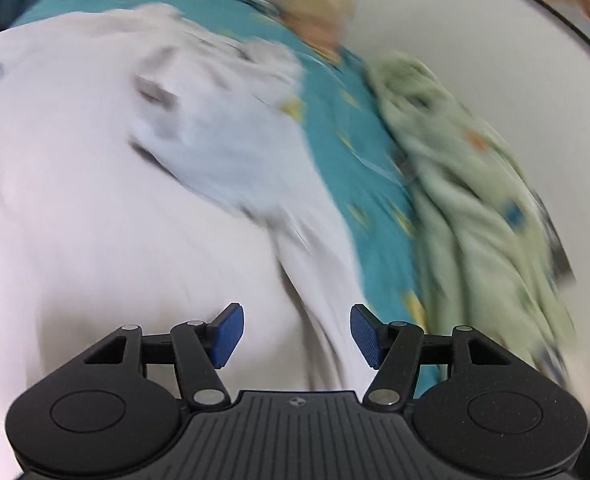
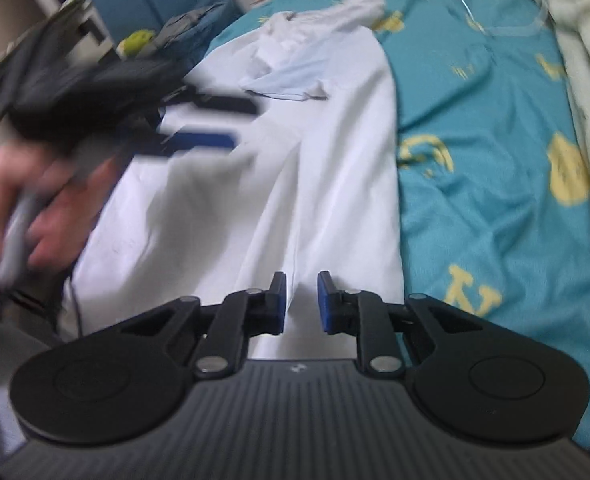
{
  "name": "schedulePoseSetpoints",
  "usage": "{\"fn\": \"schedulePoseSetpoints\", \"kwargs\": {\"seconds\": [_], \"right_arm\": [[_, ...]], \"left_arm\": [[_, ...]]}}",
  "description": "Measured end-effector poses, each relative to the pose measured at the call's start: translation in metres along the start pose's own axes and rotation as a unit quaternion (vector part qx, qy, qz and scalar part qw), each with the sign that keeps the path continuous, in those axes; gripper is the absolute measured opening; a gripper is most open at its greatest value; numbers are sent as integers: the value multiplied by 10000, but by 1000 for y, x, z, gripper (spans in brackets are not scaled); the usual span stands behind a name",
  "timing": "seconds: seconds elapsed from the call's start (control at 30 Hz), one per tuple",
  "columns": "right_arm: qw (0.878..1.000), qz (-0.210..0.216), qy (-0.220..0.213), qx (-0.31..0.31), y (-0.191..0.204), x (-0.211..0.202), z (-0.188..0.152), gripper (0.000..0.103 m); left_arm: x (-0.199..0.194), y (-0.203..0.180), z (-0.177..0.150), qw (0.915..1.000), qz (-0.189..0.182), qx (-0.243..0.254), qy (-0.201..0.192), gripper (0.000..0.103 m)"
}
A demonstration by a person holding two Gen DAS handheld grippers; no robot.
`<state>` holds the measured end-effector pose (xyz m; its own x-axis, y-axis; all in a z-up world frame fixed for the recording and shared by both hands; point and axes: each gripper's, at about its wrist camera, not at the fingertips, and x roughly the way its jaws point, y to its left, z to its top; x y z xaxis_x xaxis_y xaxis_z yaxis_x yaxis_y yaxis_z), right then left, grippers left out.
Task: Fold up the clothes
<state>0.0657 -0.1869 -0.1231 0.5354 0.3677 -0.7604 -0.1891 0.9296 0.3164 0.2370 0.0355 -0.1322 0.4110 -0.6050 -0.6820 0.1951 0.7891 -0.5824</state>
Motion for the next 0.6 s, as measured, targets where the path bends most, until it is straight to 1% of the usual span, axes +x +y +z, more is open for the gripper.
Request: {"fn": "schedulePoseSetpoints", "kwargs": {"seconds": [0.13,0.2,0.27,0.33,0.37,0.43,0.5,0.57,0.6], "right_arm": [[9998,-25,179,-75,-1,11,-3,19],[9997,28,216,-141,-1,14,-4,19],[9992,113,263,-263,3,18,-3,19],[9984,239,339,-381,6,22,-4,19],[9979,291,399,-412,7,24,-5,19],[9972,302,498,-466,9,28,-6,19],[9968,277,573,-483,10,30,-8,19],[9964,259,618,-523,11,32,-10,19],[9961,256,629,-557,13,32,-10,19]], "left_arm": [[38,18,26,9975,43,-684,-199,62],[49,22,35,9953,-51,-883,-394,62],[59,26,44,9909,-97,-1191,-623,62],[64,31,51,9851,-178,-1520,-783,60],[67,32,54,9839,-165,-1581,-821,57],[73,31,61,9835,-53,-1583,-870,47],[76,28,64,9858,207,-1419,-870,19],[74,24,66,9878,414,-1201,-902,9],[71,21,68,9885,472,-1088,-942,9]]}}
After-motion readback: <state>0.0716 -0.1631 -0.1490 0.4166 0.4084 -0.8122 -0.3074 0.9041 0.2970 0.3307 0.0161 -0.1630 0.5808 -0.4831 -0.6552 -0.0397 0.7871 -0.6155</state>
